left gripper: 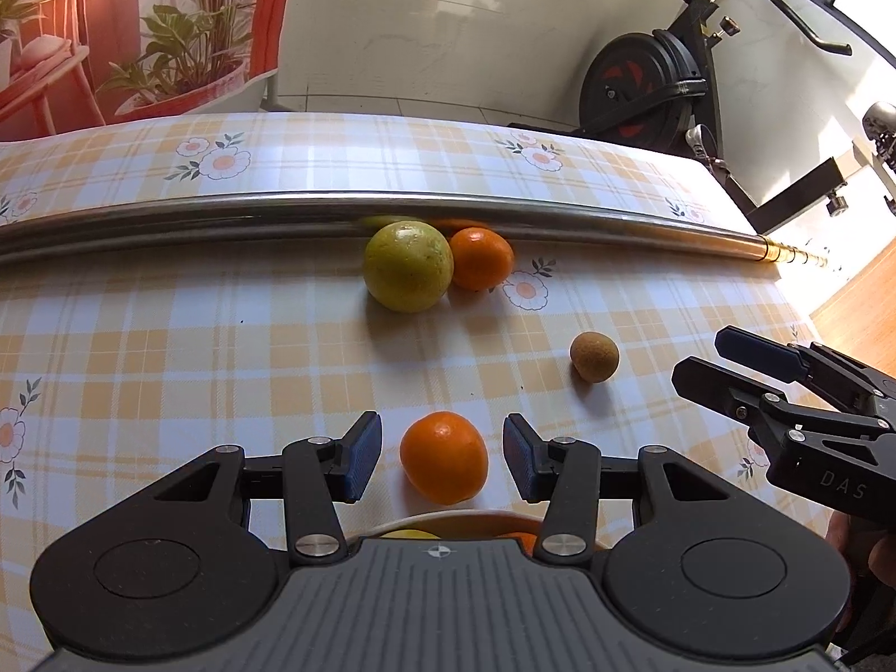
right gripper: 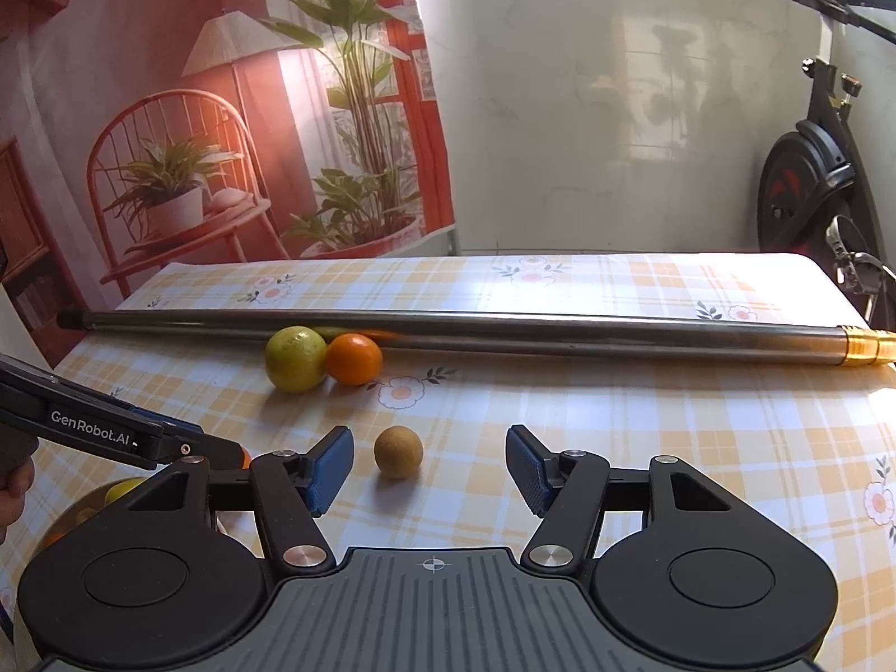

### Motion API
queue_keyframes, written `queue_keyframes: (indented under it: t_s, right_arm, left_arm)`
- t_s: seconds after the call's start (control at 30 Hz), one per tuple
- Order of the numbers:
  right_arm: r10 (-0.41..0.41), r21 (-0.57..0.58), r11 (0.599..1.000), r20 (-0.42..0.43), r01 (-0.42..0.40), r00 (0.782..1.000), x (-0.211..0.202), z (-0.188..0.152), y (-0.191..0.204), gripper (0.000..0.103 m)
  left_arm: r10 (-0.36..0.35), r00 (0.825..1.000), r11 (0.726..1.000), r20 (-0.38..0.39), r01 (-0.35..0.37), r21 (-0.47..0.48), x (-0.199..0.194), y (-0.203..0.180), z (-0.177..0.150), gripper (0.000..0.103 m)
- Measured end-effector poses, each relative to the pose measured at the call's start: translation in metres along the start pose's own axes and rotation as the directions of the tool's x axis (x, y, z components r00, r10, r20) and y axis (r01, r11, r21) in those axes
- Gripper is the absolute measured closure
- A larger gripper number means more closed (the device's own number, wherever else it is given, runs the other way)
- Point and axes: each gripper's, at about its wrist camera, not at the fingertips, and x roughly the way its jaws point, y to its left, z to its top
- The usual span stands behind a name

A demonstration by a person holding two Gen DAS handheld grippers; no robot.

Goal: Organize fruits
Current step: 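Grasp a mandarin with the left gripper while the right gripper grasps the green-yellow citrus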

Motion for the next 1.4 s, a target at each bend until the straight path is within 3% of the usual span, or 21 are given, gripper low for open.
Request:
queue_keyframes:
  t_s: [0.2, 0.27, 0.33, 0.53, 0.63, 0.77, 1.03, 1.27, 1.4]
  right_arm:
    - [0.004, 0.007, 1.0, -0.004, -0.004, 1.0, 0.002, 0.0, -0.001, 0.045]
    - [0.008, 0.007, 1.0, -0.006, -0.008, 1.0, 0.003, 0.0, -0.001, 0.045]
    - [0.013, 0.007, 1.0, -0.006, -0.013, 1.0, 0.004, 0.001, 0.0, 0.045]
    - [0.049, -0.083, 0.995, 0.0, -0.049, 0.999, 0.008, 0.014, 0.015, 0.045]
    - [0.097, -0.162, 0.982, 0.017, -0.093, 0.995, 0.01, 0.028, 0.032, 0.045]
    - [0.16, -0.273, 0.951, 0.03, -0.146, 0.987, 0.016, 0.042, 0.057, 0.046]
    - [0.166, -0.371, 0.914, -0.033, -0.167, 0.986, 0.053, 0.066, 0.093, 0.047]
    - [0.113, -0.368, 0.918, -0.107, -0.145, 0.988, 0.098, 0.065, 0.103, 0.05]
    - [0.08, -0.407, 0.905, -0.127, -0.125, 0.989, 0.112, 0.062, 0.111, 0.05]
  left_arm:
    - [0.007, 1.0, 1.0, -0.03, -0.007, 0.011, 0.011, -0.002, 0.001, 0.054]
    - [0.002, 1.0, 1.0, -0.024, -0.002, 0.022, 0.012, -0.002, 0.0, 0.064]
    - [0.006, 1.0, 0.999, -0.015, -0.005, 0.033, 0.011, -0.002, -0.001, 0.065]
    - [0.033, 0.995, 0.999, 0.091, -0.034, 0.009, -0.012, 0.014, -0.001, 0.065]
    - [0.051, 0.988, 0.998, 0.149, -0.045, -0.048, -0.031, 0.029, 0.001, 0.065]
    - [0.133, 0.961, 0.988, 0.242, -0.11, -0.106, -0.06, 0.045, -0.004, 0.065]
    - [0.248, 0.918, 0.962, 0.31, -0.195, -0.194, -0.091, 0.062, -0.023, 0.065]
    - [0.277, 0.906, 0.946, 0.321, -0.199, -0.257, -0.096, 0.073, -0.031, 0.065]
    - [0.272, 0.907, 0.944, 0.321, -0.186, -0.272, -0.097, 0.077, -0.039, 0.065]
